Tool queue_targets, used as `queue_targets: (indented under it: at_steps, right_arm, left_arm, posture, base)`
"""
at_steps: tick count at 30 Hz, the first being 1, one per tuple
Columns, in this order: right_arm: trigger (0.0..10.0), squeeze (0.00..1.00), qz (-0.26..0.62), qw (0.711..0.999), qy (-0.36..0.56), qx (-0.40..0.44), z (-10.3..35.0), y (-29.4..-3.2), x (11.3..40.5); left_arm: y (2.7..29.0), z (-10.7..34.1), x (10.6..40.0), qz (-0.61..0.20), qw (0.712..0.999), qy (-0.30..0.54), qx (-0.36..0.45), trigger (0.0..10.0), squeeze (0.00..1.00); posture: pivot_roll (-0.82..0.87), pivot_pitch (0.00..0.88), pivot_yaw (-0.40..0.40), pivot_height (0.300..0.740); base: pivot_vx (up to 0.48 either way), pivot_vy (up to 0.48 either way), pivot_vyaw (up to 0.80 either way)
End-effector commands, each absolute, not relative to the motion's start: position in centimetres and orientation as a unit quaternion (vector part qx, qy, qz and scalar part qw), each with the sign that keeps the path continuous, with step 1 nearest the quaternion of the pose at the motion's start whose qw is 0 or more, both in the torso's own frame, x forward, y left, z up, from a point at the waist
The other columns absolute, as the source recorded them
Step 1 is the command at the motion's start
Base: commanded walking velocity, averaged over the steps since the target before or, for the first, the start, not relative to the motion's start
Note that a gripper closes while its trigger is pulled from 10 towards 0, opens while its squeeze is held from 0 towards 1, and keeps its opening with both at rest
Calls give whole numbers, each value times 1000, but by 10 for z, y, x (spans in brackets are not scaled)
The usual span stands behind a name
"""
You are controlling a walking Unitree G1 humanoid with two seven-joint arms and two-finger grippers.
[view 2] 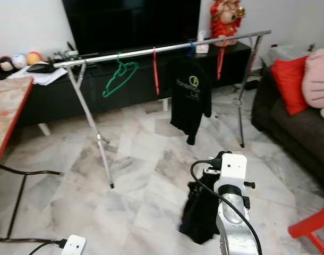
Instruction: Hang hanger
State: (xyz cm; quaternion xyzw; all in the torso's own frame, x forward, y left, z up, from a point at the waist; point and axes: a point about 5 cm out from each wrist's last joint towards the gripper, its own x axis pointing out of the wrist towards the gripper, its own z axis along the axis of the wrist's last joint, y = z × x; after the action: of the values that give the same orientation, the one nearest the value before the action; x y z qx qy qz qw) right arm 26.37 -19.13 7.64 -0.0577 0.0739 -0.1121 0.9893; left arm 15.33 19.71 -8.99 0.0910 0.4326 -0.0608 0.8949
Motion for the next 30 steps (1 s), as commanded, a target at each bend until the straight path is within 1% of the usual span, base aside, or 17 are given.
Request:
queue_targets:
  at_steps: [1,5,18,27,30]
  right_arm:
    - [10000,0,-111,991,50,-57,86,-189,268]
    - [10000,0,-111,990,55,-66,85,-189,267]
    - [10000,0,-118,990,55,-51,85,-189,264]
    - [10000,0,-109,992,52,-47,86,-187,262]
    - [10000,0,-107,992,53,-50,86,-188,260]
  left_arm:
    - [200,-90,153,-59,893,437,91,10000,0]
    - [199,-90,152,-60,892,438,91,10000,0]
    - [200,-92,148,-68,889,443,96,10000,0]
    - [199,-93,147,-69,887,445,96,10000,0]
    - [196,-94,144,-70,886,449,94,10000,0]
  posture:
    - [-112,0,50,740]
    - [-109,0,49,740]
    - [-106,0,51,740]
    - [-109,0,32,740]
    - [-113,0,24,740]
  base:
    - [364,0,0]
    - [366,0,0]
    - [370,0,0]
    - [371,0,-800]
    - [370,0,-392]
